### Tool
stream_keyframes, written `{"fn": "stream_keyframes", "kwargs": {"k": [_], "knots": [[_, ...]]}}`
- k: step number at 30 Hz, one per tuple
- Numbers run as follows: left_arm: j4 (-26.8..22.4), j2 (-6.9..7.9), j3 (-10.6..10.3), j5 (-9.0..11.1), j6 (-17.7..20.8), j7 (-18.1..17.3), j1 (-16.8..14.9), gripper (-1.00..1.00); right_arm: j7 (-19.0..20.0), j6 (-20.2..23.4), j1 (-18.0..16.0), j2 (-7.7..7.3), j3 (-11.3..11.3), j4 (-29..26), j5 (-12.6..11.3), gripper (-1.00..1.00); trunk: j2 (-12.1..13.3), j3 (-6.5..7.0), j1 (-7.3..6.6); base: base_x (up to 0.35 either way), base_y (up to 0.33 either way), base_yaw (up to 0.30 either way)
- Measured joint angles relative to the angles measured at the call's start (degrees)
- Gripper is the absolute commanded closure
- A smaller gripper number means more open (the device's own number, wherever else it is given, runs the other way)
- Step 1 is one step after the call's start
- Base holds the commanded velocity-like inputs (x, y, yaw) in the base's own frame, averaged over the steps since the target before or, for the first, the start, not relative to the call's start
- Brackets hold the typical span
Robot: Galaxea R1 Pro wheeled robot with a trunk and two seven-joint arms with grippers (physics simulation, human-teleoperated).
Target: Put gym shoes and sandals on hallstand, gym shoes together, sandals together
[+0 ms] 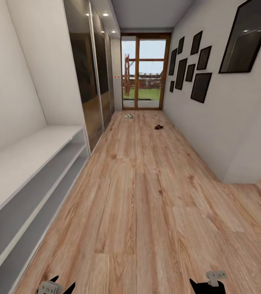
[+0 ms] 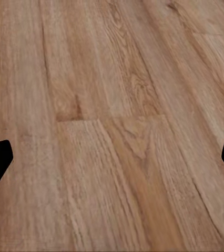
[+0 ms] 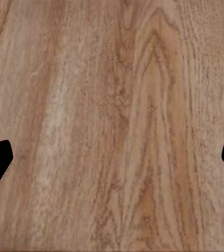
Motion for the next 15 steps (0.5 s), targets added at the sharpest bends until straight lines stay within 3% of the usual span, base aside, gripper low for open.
{"fn": "stream_keyframes", "kwargs": {"k": [15], "knots": [[0.00,0.00,0.00,0.02,0.00,0.00,0.00,-1.00,0.09,0.00,0.00,0.07,0.01,0.00,0.04,-1.00,0.00,0.00,0.00,0.337,0.000,0.000]]}}
